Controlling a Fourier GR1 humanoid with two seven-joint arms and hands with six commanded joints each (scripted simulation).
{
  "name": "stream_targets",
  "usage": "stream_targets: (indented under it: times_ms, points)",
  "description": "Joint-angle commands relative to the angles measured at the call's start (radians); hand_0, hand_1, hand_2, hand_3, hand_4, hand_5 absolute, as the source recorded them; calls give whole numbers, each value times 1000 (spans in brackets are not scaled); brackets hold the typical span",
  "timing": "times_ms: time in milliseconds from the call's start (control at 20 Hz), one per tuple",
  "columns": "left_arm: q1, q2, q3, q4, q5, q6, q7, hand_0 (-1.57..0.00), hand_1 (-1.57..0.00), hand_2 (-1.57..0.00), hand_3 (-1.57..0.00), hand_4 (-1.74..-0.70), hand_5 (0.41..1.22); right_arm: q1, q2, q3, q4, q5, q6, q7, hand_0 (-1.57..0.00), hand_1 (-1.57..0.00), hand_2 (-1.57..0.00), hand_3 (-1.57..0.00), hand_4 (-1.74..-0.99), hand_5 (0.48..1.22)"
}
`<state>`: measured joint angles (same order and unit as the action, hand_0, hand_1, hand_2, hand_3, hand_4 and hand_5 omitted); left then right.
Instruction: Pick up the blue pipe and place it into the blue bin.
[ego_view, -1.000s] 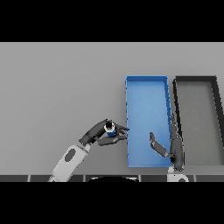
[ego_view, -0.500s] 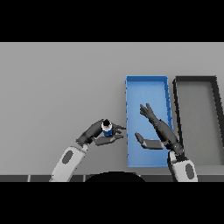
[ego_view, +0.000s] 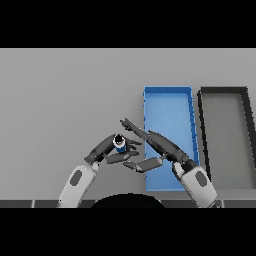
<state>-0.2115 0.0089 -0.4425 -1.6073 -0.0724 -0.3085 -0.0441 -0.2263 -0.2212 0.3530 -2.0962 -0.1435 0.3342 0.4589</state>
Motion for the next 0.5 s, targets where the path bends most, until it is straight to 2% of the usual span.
stream_targets:
  times_ms: [0,50,200,300,450]
  points:
    - [-4,-6,4,6,1,-8,-3,-1571,-1571,-1571,-1571,-1464,1221,-30,2,4,5,-4,10,-12,1,0,-46,1,-1268,555]
    - [15,-4,3,2,3,-21,-13,-1571,-1571,-1571,-1571,-1464,1221,-65,9,13,11,-4,12,-16,1,0,-48,1,-1253,554]
    - [20,-13,24,5,26,-54,4,-1571,-1571,-1571,-1571,-1469,1221,-156,28,39,39,0,16,44,-7,-16,-66,1,-1223,540]
    - [32,-21,23,7,-3,-47,1,-1571,-1571,-1571,-1571,-1470,1221,-201,43,50,69,0,23,78,-16,-25,-77,1,-1196,526]
    - [40,-21,31,-9,-24,-60,2,-1571,-1571,-1571,-1571,-1467,1221,-264,61,45,138,-7,45,92,-34,-55,-110,-7,-1192,507]
